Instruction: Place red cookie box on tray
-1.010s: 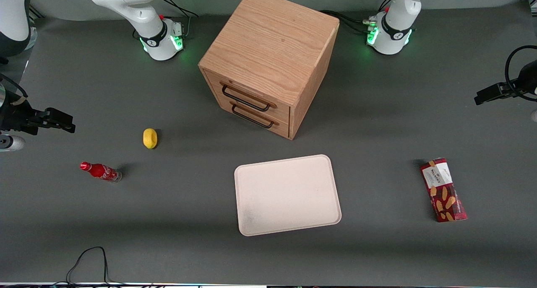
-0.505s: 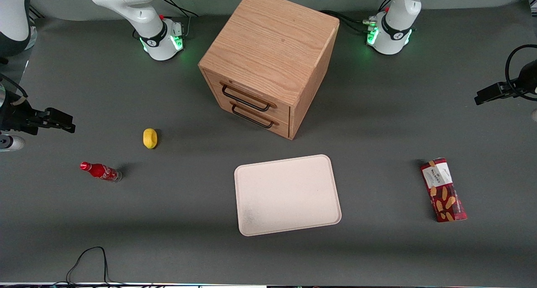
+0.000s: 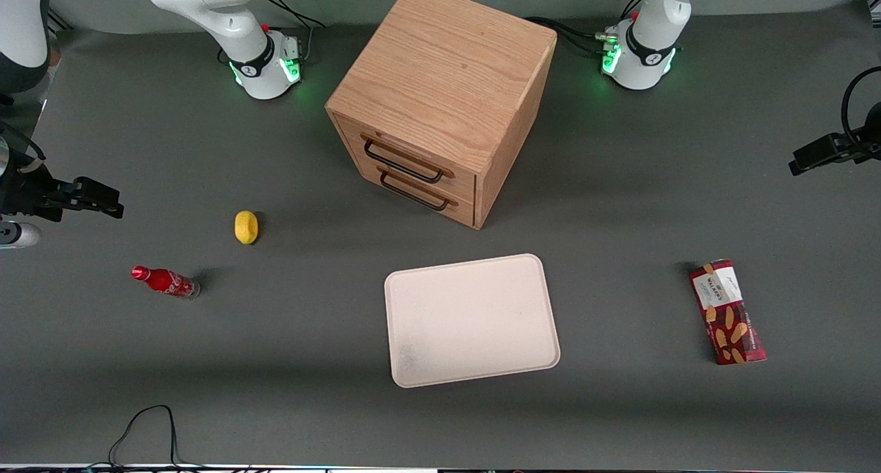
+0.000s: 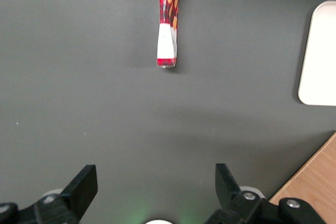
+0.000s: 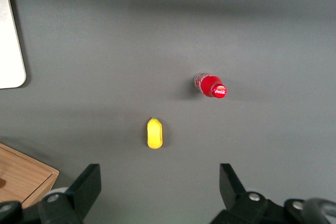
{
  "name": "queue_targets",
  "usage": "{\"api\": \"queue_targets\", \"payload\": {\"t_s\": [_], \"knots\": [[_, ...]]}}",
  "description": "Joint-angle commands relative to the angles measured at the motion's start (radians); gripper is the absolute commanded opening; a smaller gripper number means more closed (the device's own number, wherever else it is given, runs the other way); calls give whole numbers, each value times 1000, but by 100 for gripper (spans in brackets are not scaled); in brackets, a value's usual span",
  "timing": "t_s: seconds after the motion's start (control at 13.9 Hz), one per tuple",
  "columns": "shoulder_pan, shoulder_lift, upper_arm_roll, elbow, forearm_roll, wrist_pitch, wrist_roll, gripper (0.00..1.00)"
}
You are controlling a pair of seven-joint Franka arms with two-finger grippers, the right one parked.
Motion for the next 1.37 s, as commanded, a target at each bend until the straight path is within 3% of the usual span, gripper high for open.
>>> {"api": "queue_targets", "payload": {"t_s": [0.0, 0.58, 0.87, 1.3], "knots": [[-4, 62, 3, 82, -2, 25, 29, 99], [65, 379, 6, 439, -37, 25, 124, 98], [109, 427, 5, 466, -86, 54, 123, 98], [103, 599, 5, 454, -86, 240, 103, 99]]}}
